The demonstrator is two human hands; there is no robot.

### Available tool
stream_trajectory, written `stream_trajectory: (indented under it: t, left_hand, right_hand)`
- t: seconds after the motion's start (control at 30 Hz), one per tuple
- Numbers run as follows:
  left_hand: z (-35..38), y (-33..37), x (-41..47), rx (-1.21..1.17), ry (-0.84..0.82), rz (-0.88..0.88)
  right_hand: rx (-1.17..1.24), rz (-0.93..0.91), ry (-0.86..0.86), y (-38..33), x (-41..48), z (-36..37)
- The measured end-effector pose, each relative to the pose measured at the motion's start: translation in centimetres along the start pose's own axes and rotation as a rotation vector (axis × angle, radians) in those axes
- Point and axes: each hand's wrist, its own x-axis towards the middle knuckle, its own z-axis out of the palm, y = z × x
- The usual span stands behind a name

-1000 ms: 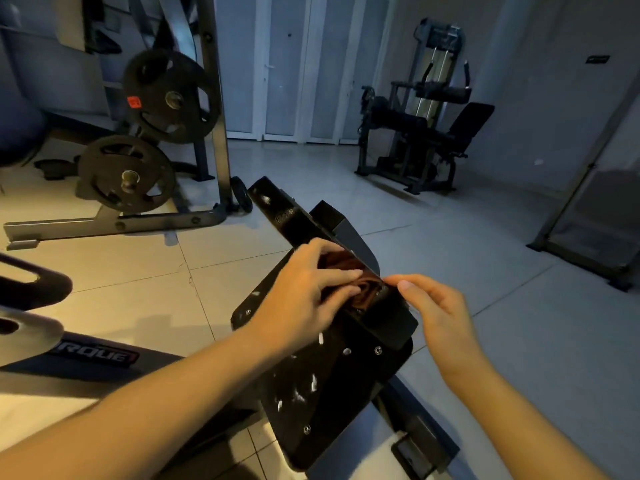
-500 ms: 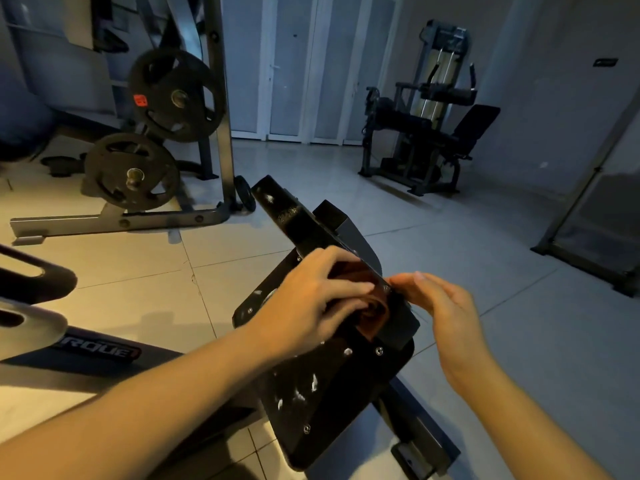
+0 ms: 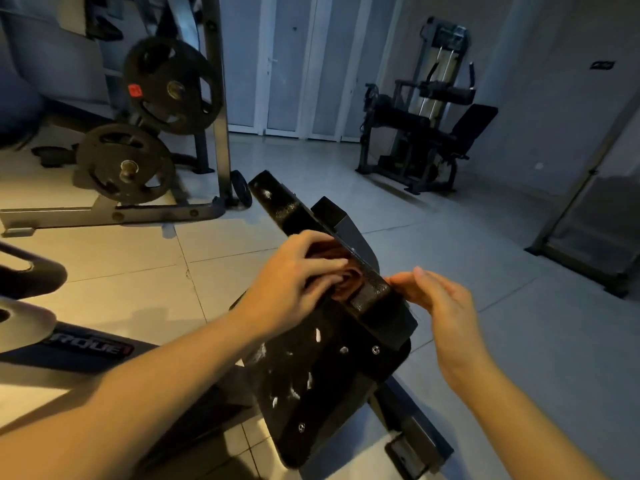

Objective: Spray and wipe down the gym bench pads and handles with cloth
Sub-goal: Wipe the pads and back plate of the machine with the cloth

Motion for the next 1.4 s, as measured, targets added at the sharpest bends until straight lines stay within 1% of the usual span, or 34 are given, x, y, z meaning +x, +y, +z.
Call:
stream_trajectory:
  t: [0.07, 0.1, 0.13, 0.17, 0.2, 0.27, 0.3, 0.33, 0.37, 0.4, 0.43, 0.5, 0.53, 0.57, 0.6, 0.73, 0.83, 0.9, 0.93, 0.97, 1.07, 1.1, 1.13, 1.17, 1.2, 1.3, 1.33, 1.37, 1.4]
  left_hand:
    - [-0.4, -3.3, 0.2, -0.099, 0.109, -0.331]
    - [-0.5, -4.0, 0.2, -0.141, 0.143, -0.43]
    - [-0.3, -3.9, 0.1, -0.16, 0.156, -0.468]
    - [0.1, -3.1, 0.0, -0.166, 0.158, -0.451]
    - [0.5, -1.5, 0.0, -0.165, 0.145, -0.376]
    - [0.7, 2.5, -0.3, -0.108, 0.105, -0.112]
    - [0.9, 3.9, -0.7, -0.081, 0.055, 0.027]
    - [0.9, 4.4, -0.9, -0.039, -0.003, 0.127]
    - [0.6, 3.7, -0.7, -0.005, -0.033, 0.171]
    - [0.4, 2.3, -0.5, 0.015, -0.028, 0.145]
    - [0.2, 1.0, -0.3, 0.001, 0.006, 0.047]
    - [0.0, -0.8, 0.1, -0.094, 0.098, -0.207]
    - [0.2, -0.8, 0.2, -0.124, 0.121, -0.276]
    - [0.4, -0.4, 0.2, -0.126, 0.119, -0.295]
    - [0.7, 0.2, 0.0, -0.113, 0.107, -0.278]
    - [0.3, 2.7, -1.4, -0.109, 0.046, -0.148]
    - [0.8, 3.9, -2.3, -0.068, 0.045, -0.018]
    - [1.1, 3.3, -2.3, -0.052, 0.046, 0.004]
    - [1.3, 2.5, -1.9, -0.053, 0.059, -0.024]
    - [1.4, 1.5, -1.5, -0.069, 0.09, -0.089]
    - [0.8, -1.5, 0.1, -0.197, 0.217, -0.408]
    - [0.6, -1.9, 0.4, -0.223, 0.233, -0.457]
    - [0.5, -1.5, 0.6, -0.218, 0.23, -0.458]
    - [0.6, -0.7, 0.6, -0.2, 0.205, -0.415]
    - [0.7, 0.7, 0.5, -0.179, 0.169, -0.334]
    - [0.7, 5.1, -0.9, -0.139, 0.028, 0.009]
    - [0.7, 5.3, -1.1, -0.126, -0.019, 0.084]
    - [0.6, 4.8, -0.9, -0.101, -0.036, 0.106]
    - [0.5, 3.8, -0.7, -0.085, -0.017, 0.07]
  right_hand:
    - [-0.018, -0.005, -0.004, 0.1, -0.1, 0.1]
    - [-0.026, -0.007, -0.003, 0.1, -0.2, 0.2]
    - [-0.031, -0.011, -0.001, 0.2, -0.2, 0.3]
    - [-0.034, -0.018, 0.0, 0.2, -0.2, 0.2]
    - [-0.036, -0.021, -0.002, 0.2, -0.2, 0.3]
    - [-0.032, -0.019, -0.014, 0.1, -0.2, 0.2]
    - [-0.027, -0.021, -0.021, 0.1, -0.2, 0.1]
    - [-0.024, -0.019, -0.024, 0.1, -0.2, 0.0]
    - [-0.021, -0.01, -0.025, 0.1, -0.1, -0.1]
    - [-0.018, -0.003, -0.026, 0.1, -0.2, -0.1]
    - [-0.017, -0.003, -0.025, 0.1, -0.2, -0.1]
    - [-0.023, 0.004, -0.021, 0.0, -0.2, 0.0]
    - [-0.027, 0.008, -0.019, 0.0, -0.3, 0.2]
    - [-0.027, 0.006, -0.014, 0.0, -0.4, 0.3]
    - [-0.025, 0.004, -0.008, 0.0, -0.4, 0.3]
    - [-0.043, -0.005, -0.012, 0.0, -0.4, 0.1]
    - [-0.049, -0.011, -0.013, 0.0, -0.2, 0.3]
    - [-0.043, -0.016, 0.008, 0.1, 0.1, 0.5]
    - [-0.036, -0.013, 0.019, 0.2, 0.2, 0.6]
    - [-0.028, -0.009, 0.026, 0.1, 0.3, 0.7]
    - [-0.027, -0.009, 0.013, -0.2, -0.1, 0.9]
    - [-0.026, -0.012, 0.004, -0.2, -0.2, 0.9]
    - [-0.025, -0.017, -0.003, -0.3, -0.4, 0.9]
    - [-0.022, -0.024, -0.007, -0.3, -0.5, 0.9]
    - [-0.018, -0.029, -0.011, -0.3, -0.5, 0.9]
    - [0.001, -0.04, -0.035, -0.3, -0.6, 0.7]
    - [0.0, -0.04, -0.042, -0.3, -0.5, 0.5]
    - [-0.01, -0.034, -0.045, -0.3, -0.4, 0.4]
    - [-0.022, -0.028, -0.05, -0.3, -0.4, 0.3]
